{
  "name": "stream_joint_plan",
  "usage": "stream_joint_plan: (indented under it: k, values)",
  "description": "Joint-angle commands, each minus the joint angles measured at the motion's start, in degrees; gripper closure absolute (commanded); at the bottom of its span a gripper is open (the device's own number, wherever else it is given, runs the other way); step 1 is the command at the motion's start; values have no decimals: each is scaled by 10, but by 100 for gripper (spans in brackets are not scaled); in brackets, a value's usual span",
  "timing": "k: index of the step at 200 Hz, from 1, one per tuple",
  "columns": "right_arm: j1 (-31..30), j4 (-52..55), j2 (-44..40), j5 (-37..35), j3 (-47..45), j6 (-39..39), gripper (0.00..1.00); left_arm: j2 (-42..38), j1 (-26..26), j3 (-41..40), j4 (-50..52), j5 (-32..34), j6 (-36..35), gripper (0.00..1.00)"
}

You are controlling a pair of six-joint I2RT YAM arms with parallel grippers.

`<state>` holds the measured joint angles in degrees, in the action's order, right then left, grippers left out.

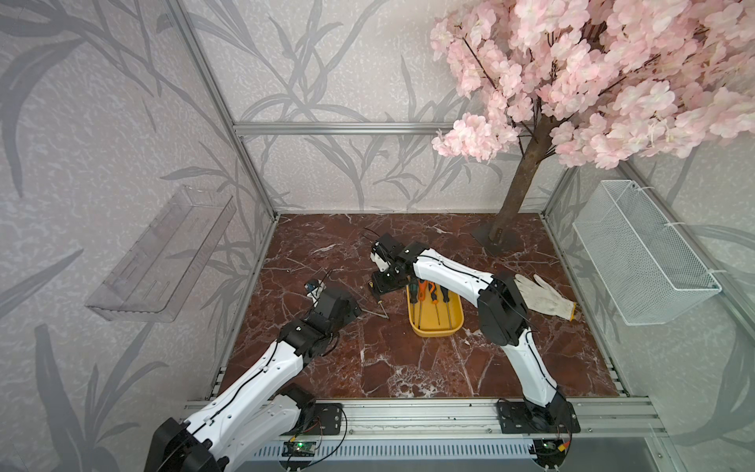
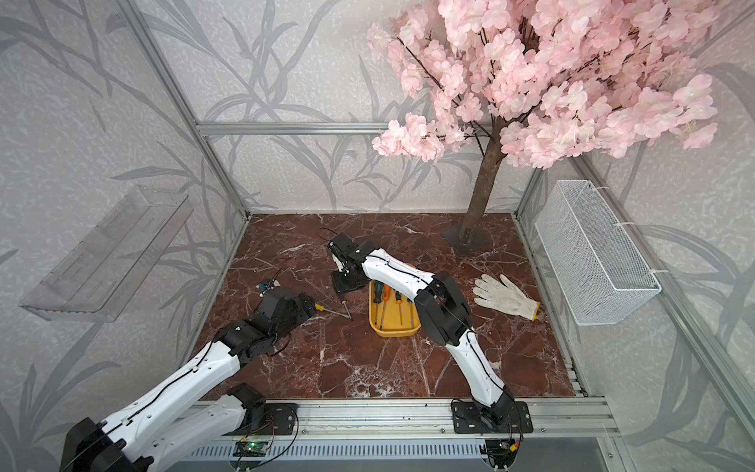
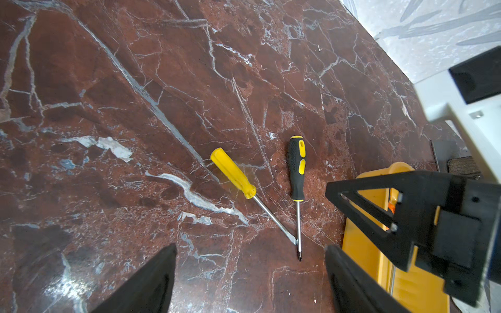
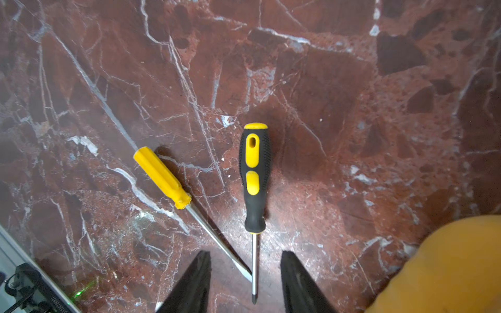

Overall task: Put the screwdriver on the desktop into the storage box
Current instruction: Pick up the screwdriver from the center of the board.

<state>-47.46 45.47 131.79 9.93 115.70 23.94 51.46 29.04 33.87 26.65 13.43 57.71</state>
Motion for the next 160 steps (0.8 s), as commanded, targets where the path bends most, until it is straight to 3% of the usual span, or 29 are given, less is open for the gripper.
stream_joint_plan:
  k: [1, 160]
  values:
    - [-6, 42, 24, -8, 34, -7, 54, -11, -5, -12, 12, -5, 11, 13]
    - [-27, 150, 184, -60, 228, -29, 60, -4, -16, -15, -14, -39, -5, 14]
